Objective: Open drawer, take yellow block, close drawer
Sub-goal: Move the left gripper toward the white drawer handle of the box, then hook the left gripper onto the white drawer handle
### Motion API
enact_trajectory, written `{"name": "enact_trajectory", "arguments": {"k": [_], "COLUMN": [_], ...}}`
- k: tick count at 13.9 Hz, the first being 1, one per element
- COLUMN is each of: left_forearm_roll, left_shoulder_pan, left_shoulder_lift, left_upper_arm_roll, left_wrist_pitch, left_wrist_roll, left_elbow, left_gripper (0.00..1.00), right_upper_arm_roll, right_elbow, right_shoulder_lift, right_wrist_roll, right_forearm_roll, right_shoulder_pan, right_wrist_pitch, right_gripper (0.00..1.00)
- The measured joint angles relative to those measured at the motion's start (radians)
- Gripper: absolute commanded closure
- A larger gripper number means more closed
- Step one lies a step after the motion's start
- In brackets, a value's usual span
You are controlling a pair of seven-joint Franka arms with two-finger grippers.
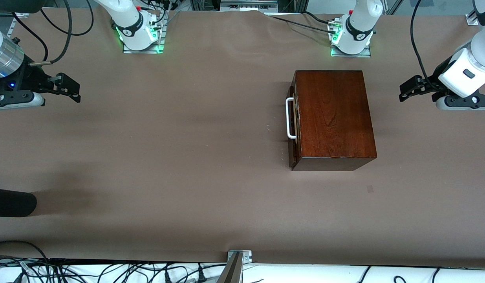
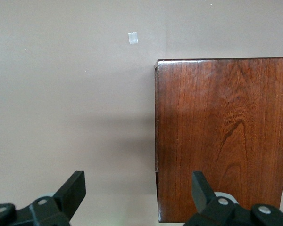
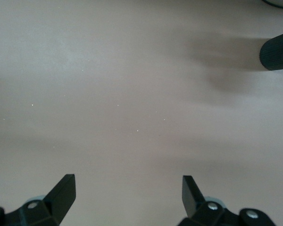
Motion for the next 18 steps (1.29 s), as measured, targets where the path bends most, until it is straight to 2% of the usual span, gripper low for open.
{"name": "enact_trajectory", "arguments": {"k": [4,12,15,18], "left_forearm_roll": [0.0,0.0,0.0,0.0], "left_shoulder_pan": [-0.001,-0.005,-0.009,-0.014], "left_shoulder_lift": [0.001,0.026,0.033,0.095], "left_upper_arm_roll": [-0.005,-0.086,-0.168,-0.297], "left_wrist_pitch": [-0.007,-0.037,-0.036,0.079], "left_wrist_roll": [0.0,0.005,-0.001,-0.143], "left_elbow": [0.0,0.013,0.015,0.015], "left_gripper": [0.0,0.0,0.0,0.0], "right_upper_arm_roll": [0.0,0.003,0.003,0.006], "right_elbow": [0.0,0.0,0.0,0.0], "right_shoulder_lift": [0.0,0.0,0.0,0.0], "right_wrist_roll": [0.0,0.0,0.0,0.0], "right_forearm_roll": [0.0,0.0,0.0,0.001], "right_shoulder_pan": [0.0,0.0,0.001,0.001], "right_wrist_pitch": [0.0,0.0,0.0,0.0], "right_gripper": [0.0,0.0,0.0,0.0]}}
